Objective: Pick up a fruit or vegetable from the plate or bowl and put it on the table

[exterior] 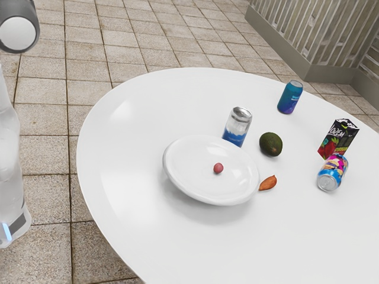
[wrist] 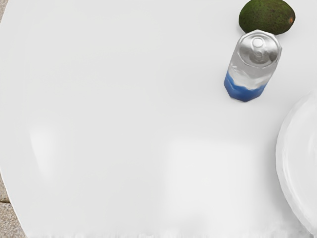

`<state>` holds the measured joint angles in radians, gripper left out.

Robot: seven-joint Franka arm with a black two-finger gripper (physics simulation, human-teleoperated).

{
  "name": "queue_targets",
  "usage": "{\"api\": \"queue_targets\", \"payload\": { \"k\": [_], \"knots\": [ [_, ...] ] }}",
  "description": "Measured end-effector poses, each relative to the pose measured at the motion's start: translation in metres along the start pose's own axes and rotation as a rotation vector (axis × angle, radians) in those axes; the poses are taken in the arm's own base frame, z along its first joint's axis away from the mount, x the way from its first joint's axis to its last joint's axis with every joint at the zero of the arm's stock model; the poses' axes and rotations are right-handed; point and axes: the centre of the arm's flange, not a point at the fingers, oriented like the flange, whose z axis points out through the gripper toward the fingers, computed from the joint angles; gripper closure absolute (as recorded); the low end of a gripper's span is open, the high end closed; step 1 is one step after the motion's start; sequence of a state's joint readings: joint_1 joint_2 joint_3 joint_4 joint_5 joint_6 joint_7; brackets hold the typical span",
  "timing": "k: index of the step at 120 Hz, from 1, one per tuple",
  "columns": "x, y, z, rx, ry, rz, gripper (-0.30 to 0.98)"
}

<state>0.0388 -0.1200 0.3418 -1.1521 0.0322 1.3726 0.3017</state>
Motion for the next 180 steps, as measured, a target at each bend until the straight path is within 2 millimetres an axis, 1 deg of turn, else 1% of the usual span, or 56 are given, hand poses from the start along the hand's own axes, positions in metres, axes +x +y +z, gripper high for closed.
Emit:
{"api": "queue_targets", "payload": {
  "k": [8, 20, 24, 28, 33, 40, 44, 47, 50, 53, 56, 62, 74, 79, 83, 88, 95, 100, 110, 115, 118, 122, 126, 130, 134, 138, 146, 160, 180],
  "knots": [
    [0.002, 0.006, 0.014, -0.014, -0.055, 0.027, 0.02],
    [-0.013, 0.008, 0.035, -0.073, -0.207, 0.042, 0.02],
    [-0.014, 0.015, 0.050, -0.099, -0.272, 0.055, 0.02],
    [-0.008, 0.023, 0.068, -0.113, -0.334, 0.066, 0.02],
    [0.001, 0.042, 0.075, -0.121, -0.362, 0.102, 0.02],
    [0.011, 0.078, 0.077, -0.132, -0.362, 0.174, 0.02],
    [-0.001, 0.106, 0.080, -0.150, -0.359, 0.237, 0.02],
    [-0.014, 0.129, 0.083, -0.165, -0.354, 0.291, 0.02],
    [-0.028, 0.148, 0.087, -0.176, -0.347, 0.331, 0.02],
    [-0.039, 0.162, 0.092, -0.179, -0.335, 0.358, 0.02],
    [-0.045, 0.175, 0.097, -0.178, -0.322, 0.381, 0.02],
    [-0.049, 0.197, 0.114, -0.171, -0.301, 0.400, 0.02],
    [-0.037, 0.236, 0.146, -0.132, -0.283, 0.393, 0.02],
    [-0.028, 0.250, 0.159, -0.125, -0.281, 0.388, 0.02],
    [-0.017, 0.262, 0.166, -0.121, -0.275, 0.386, 0.02],
    [-0.007, 0.277, 0.169, -0.119, -0.266, 0.388, 0.02],
    [-0.004, 0.299, 0.168, -0.117, -0.262, 0.401, 0.02],
    [-0.002, 0.311, 0.174, -0.119, -0.274, 0.403, 0.02],
    [0.001, 0.327, 0.193, -0.125, -0.309, 0.392, 0.02],
    [-0.004, 0.335, 0.204, -0.127, -0.330, 0.390, 0.02],
    [-0.011, 0.339, 0.210, -0.129, -0.340, 0.388, 0.02],
    [-0.027, 0.341, 0.215, -0.128, -0.344, 0.382, 0.02],
    [-0.042, 0.340, 0.222, -0.128, -0.344, 0.369, 0.02],
    [-0.055, 0.338, 0.235, -0.130, -0.350, 0.352, 0.02],
    [-0.063, 0.337, 0.247, -0.135, -0.352, 0.334, 0.02],
    [-0.067, 0.337, 0.257, -0.141, -0.345, 0.319, 0.03],
    [-0.066, 0.339, 0.266, -0.153, -0.312, 0.295, 0.03],
    [-0.057, 0.344, 0.276, -0.170, -0.256, 0.261, 0.03],
    [-0.043, 0.351, 0.309, -0.183, -0.244, 0.224, 0.03]
  ]
}}
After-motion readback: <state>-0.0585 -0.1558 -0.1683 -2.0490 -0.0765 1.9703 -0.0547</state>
